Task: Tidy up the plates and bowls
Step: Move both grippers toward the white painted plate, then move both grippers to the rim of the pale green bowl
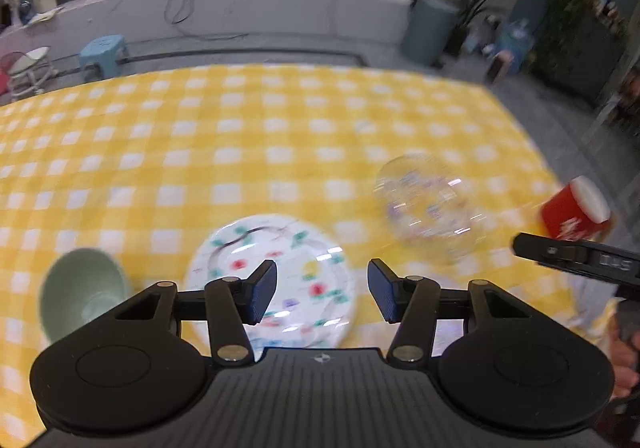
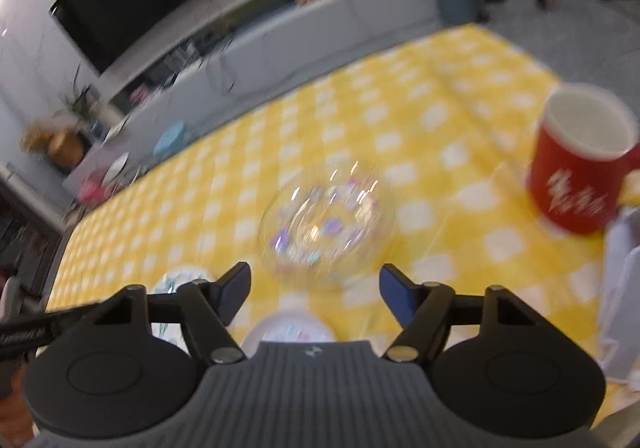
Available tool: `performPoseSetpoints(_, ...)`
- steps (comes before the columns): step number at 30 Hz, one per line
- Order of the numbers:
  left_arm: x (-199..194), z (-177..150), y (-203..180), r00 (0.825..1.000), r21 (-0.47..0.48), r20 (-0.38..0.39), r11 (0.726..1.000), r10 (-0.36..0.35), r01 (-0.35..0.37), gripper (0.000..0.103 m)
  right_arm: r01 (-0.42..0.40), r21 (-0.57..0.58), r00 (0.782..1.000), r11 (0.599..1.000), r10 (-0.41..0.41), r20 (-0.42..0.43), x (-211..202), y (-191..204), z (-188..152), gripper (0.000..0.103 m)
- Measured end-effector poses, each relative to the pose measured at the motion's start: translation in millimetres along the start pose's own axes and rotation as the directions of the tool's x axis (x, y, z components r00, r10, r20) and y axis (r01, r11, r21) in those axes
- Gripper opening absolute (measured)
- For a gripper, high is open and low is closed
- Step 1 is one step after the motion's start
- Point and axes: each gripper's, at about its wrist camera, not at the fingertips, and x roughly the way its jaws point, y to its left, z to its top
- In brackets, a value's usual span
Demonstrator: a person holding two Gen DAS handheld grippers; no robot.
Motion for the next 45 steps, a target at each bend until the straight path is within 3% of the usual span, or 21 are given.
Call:
performPoseSetpoints(4, 3, -3, 23, 0.996, -0.024, -0.037, 0.996, 0.082, -0.083, 0.062, -0.067, -0.025, 0.997, 0.997, 0.066, -0.043, 16, 14, -6, 0.068)
performPoseSetpoints(7, 3, -3, 46, 0.994, -0.077, -0.061, 0.992, 0.09, -0.095, 0.062, -0.093, -0.046, 0.993, 0.995, 0.089, -0.076, 25, 22, -14, 0.066)
performPoseSetpoints(11, 0, -4, 72, 0.994, -0.156, -0.078, 0.983, 0.08, -0.091, 0.062, -0.092, -0.072, 0.99, 0.993, 0.083, -0.114, 33, 24, -24, 0.064)
performPoseSetpoints(15, 2, -5, 84, 0.995, -0.181, -0.096, 0.983, 0.021, -0.038, 0.062, -0.063, -0.086, 0.992, 0.994, 0.053, -0.113, 34, 21, -25, 0.063)
performPoseSetpoints(21, -13, -4, 100, 0.997, -0.229, -0.065, 0.972, 0.037, -0.051, 0.062, -0.005, -0.139, 0.995, 0.99, -0.008, -0.099, 31, 16, -23, 0.058)
performPoseSetpoints(25, -27, -6, 112, 0.996, -0.247, -0.037, 0.965, 0.085, -0.092, 0.062, -0.025, -0.151, 0.996, 0.988, 0.012, -0.092, 23, 26, -21, 0.058)
performPoseSetpoints(32, -43, -14, 153, 0.988, -0.347, -0.018, 0.925, 0.155, -0.152, 0.063, -0.174, -0.195, 0.982, 0.965, 0.155, -0.11, 6, 107, -15, 0.059)
performPoseSetpoints(37, -34, -22, 178, 0.981, -0.38, -0.055, 0.905, 0.184, -0.191, 0.063, -0.291, -0.179, 0.942, 0.94, 0.248, -0.226, 25, 176, -18, 0.06)
performPoseSetpoints(42, -19, -28, 194, 0.987, -0.417, -0.088, 0.895, 0.136, -0.16, 0.063, -0.293, -0.271, 0.934, 0.917, 0.214, -0.287, 55, 238, -25, 0.06)
performPoseSetpoints(45, -13, -32, 200, 0.986, -0.431, -0.102, 0.888, 0.128, -0.16, 0.063, -0.267, -0.282, 0.928, 0.921, 0.166, -0.335, 81, 256, -33, 0.06)
